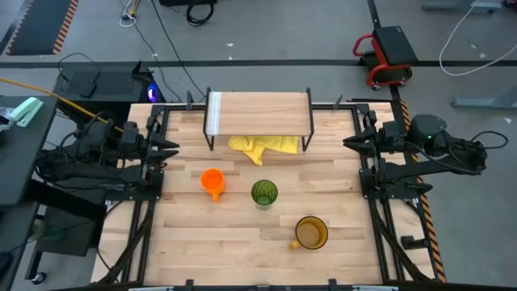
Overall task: Stack small to large cups/mugs on shelf
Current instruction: Put the orange mug on the shelf
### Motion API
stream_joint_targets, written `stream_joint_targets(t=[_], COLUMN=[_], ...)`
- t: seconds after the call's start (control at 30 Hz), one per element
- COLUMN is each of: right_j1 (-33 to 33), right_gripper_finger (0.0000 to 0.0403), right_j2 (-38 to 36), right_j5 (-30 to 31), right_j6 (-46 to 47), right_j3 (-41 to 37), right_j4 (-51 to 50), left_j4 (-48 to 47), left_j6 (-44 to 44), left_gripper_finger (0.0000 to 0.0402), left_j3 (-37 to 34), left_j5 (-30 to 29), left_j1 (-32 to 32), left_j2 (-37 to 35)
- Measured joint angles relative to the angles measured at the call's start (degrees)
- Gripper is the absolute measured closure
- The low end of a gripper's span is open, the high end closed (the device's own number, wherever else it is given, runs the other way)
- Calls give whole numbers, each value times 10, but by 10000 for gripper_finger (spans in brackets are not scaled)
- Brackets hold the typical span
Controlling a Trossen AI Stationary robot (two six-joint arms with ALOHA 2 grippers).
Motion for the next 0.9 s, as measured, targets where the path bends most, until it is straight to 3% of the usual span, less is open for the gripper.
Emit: stream_joint_targets(t=[0.23,0.43,0.5,0.63,0.73,0.9], right_j1=[0,0,2,5,1,1], right_gripper_finger=[352,352,352,352,352,352], right_j2=[1,4,10,23,35,46], right_j5=[4,6,5,6,27,30], right_j6=[-64,-72,-10,253,311,323], right_j3=[0,0,0,0,0,0], right_j4=[2,5,25,79,119,169], left_j4=[102,140,142,140,141,140], left_j6=[-143,-174,-174,-174,-167,-163], left_gripper_finger=[315,321,321,318,320,323], left_j3=[0,0,0,0,0,0], left_j5=[-1,-1,-4,-7,-8,-14], left_j1=[0,0,2,2,2,2], left_j2=[14,23,26,33,40,62])
